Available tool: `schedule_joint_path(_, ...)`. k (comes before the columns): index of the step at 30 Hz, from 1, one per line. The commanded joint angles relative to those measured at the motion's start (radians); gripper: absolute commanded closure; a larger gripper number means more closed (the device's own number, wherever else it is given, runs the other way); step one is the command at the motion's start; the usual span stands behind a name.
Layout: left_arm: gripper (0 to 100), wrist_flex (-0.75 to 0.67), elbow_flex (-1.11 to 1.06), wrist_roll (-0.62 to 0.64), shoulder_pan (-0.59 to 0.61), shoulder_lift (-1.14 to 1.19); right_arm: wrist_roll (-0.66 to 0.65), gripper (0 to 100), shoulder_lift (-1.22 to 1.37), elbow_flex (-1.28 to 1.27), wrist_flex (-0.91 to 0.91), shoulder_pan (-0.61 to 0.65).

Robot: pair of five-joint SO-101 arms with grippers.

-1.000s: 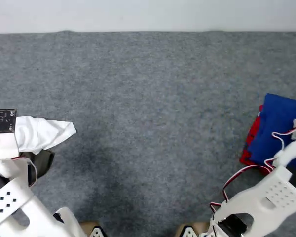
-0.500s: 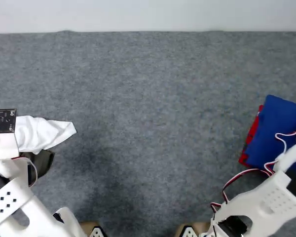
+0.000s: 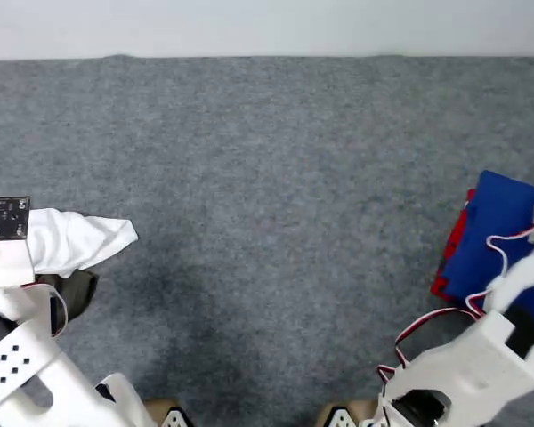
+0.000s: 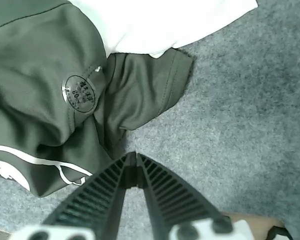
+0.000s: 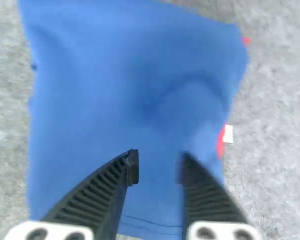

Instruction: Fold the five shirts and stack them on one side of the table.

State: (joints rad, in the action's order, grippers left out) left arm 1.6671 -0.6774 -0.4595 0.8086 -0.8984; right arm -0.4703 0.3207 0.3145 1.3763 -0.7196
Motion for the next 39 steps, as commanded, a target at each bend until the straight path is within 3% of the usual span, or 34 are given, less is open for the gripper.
schedule_joint_path(1, 99, 0.0, 0.004, -0.012, -0.002, -0.012, 0.009, 94.3, -0.07, 0.017, 0.005, 0.036)
schedule_joint_path(4, 99, 0.0, 0.004, -0.012, 0.0, -0.012, 0.005, 99.3, -0.067, 0.017, -0.035, 0.033)
schedule_joint_path(14, 99, 0.006, 0.004, -0.012, 0.0, -0.012, 0.002, 99.0, -0.058, 0.015, -0.05, -0.068)
schedule_joint_path(25, 99, 0.0, 0.004, -0.012, -0.002, -0.011, 0.002, 99.0, 0.182, 0.029, -0.173, -0.085)
schedule_joint_path(39, 99, 0.0, 0.004, -0.012, -0.003, -0.011, 0.005, 99.0, -0.021, 0.107, 0.236, 0.091)
